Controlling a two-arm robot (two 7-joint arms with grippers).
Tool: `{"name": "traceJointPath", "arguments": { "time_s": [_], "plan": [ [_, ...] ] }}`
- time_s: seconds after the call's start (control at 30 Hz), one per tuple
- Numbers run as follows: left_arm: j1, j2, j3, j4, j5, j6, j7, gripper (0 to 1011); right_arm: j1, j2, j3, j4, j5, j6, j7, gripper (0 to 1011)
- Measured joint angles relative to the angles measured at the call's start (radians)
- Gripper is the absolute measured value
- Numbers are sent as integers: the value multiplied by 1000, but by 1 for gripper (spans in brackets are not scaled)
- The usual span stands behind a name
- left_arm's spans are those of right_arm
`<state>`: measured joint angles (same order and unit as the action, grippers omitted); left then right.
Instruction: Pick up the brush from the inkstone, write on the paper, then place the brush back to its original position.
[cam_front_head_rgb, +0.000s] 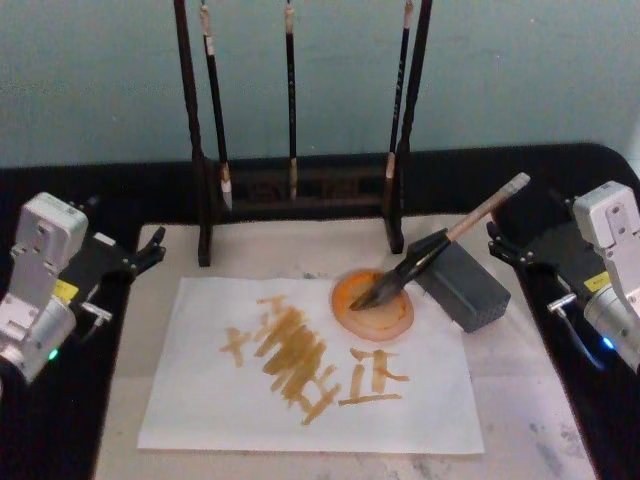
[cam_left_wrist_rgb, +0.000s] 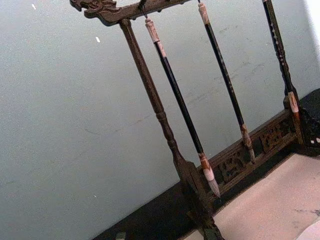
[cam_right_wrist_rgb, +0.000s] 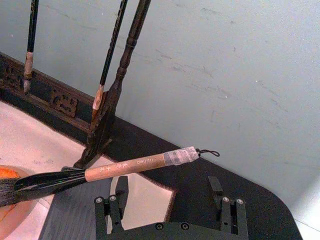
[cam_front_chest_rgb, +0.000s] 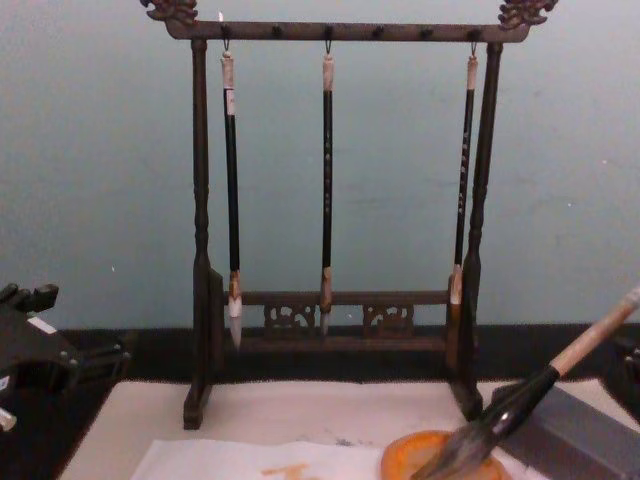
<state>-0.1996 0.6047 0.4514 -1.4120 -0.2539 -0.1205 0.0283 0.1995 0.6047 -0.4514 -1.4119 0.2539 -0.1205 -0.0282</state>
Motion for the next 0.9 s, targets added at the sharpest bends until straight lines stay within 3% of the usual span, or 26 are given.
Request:
{"name": "traceJointPath", "arguments": {
  "time_s": [0.9],
  "plan": [
    [0,0,0,0,0,0,0,1010,0,0,0,0,0,0,0,1000]
  ]
}}
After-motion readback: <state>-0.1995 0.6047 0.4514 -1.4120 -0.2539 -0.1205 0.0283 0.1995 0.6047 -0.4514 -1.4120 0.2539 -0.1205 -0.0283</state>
